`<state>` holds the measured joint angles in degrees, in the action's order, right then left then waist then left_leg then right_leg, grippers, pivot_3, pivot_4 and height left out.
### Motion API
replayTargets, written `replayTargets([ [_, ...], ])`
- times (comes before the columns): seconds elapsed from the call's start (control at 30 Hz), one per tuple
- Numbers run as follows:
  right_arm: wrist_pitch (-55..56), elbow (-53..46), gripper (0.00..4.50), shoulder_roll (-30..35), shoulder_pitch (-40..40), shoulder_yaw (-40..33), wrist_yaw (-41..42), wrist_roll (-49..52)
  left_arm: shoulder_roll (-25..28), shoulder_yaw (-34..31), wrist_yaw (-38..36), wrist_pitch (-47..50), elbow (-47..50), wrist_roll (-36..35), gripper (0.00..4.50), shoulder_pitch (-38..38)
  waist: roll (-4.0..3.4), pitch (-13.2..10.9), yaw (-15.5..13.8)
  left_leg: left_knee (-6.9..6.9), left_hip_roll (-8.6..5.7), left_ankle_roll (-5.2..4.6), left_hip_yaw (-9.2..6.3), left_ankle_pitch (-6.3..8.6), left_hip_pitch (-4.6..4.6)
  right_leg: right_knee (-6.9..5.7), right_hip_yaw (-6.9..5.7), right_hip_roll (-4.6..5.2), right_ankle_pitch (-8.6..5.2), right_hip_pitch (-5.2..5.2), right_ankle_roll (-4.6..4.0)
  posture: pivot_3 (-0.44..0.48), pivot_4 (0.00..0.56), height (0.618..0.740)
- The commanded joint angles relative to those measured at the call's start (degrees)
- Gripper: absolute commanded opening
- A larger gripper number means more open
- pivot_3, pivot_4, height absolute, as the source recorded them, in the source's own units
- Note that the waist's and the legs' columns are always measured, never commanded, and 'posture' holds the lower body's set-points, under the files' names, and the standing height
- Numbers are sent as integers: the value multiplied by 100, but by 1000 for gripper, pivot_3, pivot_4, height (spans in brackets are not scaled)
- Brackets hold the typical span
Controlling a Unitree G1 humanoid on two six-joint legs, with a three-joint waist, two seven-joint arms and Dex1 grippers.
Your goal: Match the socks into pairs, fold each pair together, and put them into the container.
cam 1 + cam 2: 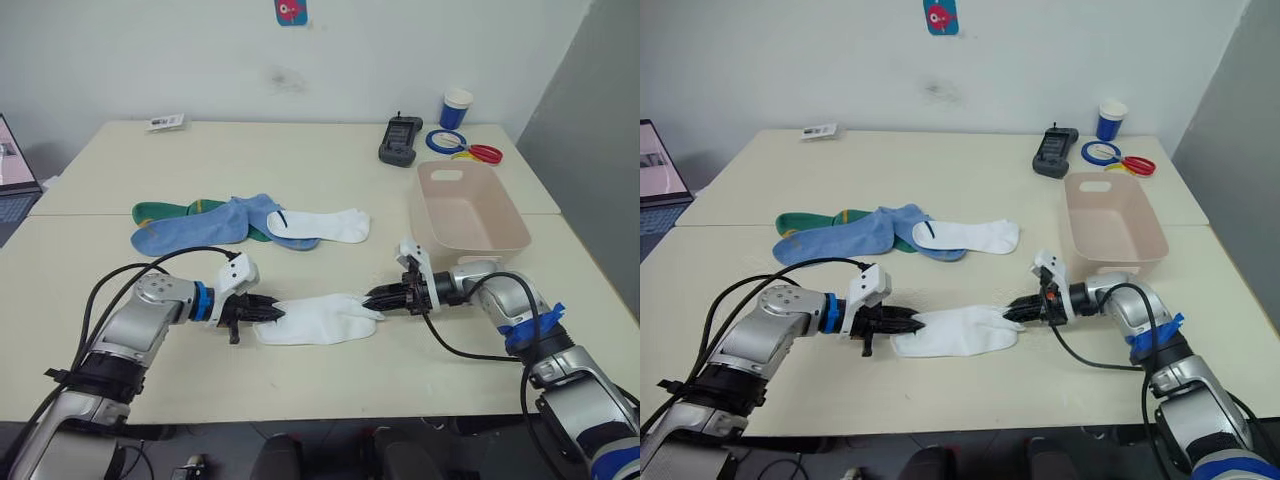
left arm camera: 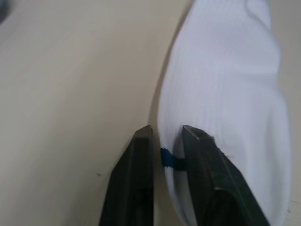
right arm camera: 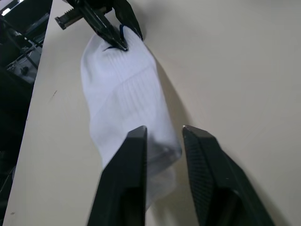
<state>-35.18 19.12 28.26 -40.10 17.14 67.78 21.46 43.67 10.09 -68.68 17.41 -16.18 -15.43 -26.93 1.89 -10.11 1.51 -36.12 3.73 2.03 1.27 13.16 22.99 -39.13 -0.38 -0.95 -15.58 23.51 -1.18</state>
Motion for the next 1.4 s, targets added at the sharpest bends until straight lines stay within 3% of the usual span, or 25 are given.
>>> replayTargets([
  [0.03, 135, -152, 2452, 123, -79, -607, -320, 25, 44, -610, 397, -106, -151, -37, 2215, -112, 0, 0, 0, 0, 1, 0, 0, 0, 1, 0, 0, 1, 0, 0, 0, 0, 150, 740],
  [0.13, 42, -559, 3549, 254, 194, -877, -478, 90, 74, -969, 682, -224, -122, -43, 3202, 84, 0, 0, 0, 1, 1, 0, 0, 0, 0, 1, -1, 3, 0, 0, 0, 0, 150, 740],
  [0.27, -333, -1541, 3561, 497, 894, -996, -477, 288, 132, -1378, 664, 103, 693, -375, 4485, 893, 0, 1, 5, 4, 5, 0, 1, 0, 1, 3, 0, 18, 1, -1, -1, 0, 150, 740],
  [0.47, -702, -2334, 3561, 639, 1572, -787, -575, 283, 304, -1697, 623, 1195, 2122, -1027, 4485, 2051, 0, 1, 20, 7, 10, 1, -1, 1, -6, 0, 2, 20, -2, -2, 2, 0, 150, 740],
  [0.73, -520, -2197, 3561, 370, 1654, -604, -836, 122, -15, -1701, 1207, 1514, 2288, -1060, 4485, 2375, 0, 1, 17, 6, 4, 1, -8, 0, -23, 7, -1, 16, -1, -23, 2, 0, 150, 740],
  [0.83, -416, -2054, 3561, 231, 1554, -582, -936, 38, -60, -1645, 1246, 1537, 2357, -1074, 3858, 2450, 0, 1, 19, 6, 4, 1, -10, 0, -21, 7, 0, 16, -2, -22, 2, 0, 150, 740],
  [0.97, -298, -1906, 3561, 126, 1472, -534, -917, -24, -102, -1561, 1308, 1542, 2346, -1041, 2570, 2443, 0, 1, 13, 6, 3, 1, -11, 0, -20, 8, -2, 16, -2, -22, 2, 0, 150, 740],
  [1.07, -365, -1957, 2941, 153, 1453, -577, -782, 114, -128, -1551, 1317, 1567, 2372, -1065, 1654, 2432, 0, 2, 12, 6, 1, 1, -11, 0, -19, 9, -2, 16, -2, -22, 2, 0, 150, 740],
  [1.23, -744, -2226, 1241, 132, 1399, -737, -766, 407, -94, -1578, 1271, 1573, 2376, -1083, 82, 2452, 0, 2, 14, 6, 2, 1, -13, 0, -19, 9, -3, 16, -1, -22, 2, 0, 150, 740],
  [1.33, -1199, -2452, 55, 154, 1399, -787, -729, 727, -8, -1630, 1179, 1626, 2381, -1143, 0, 2458, 0, 2, 17, 6, 4, 1, -14, 0, -20, 8, -3, 16, -1, -22, 2, 0, 150, 740],
  [1.4, -1691, -2629, 19, 168, 1402, -874, -766, 1044, 125, -1656, 1035, 1728, 2387, -1217, 0, 2482, 0, 1, 18, 6, 4, 1, -15, 0, -20, 8, -3, 16, -1, -22, 2, 0, 150, 740],
])
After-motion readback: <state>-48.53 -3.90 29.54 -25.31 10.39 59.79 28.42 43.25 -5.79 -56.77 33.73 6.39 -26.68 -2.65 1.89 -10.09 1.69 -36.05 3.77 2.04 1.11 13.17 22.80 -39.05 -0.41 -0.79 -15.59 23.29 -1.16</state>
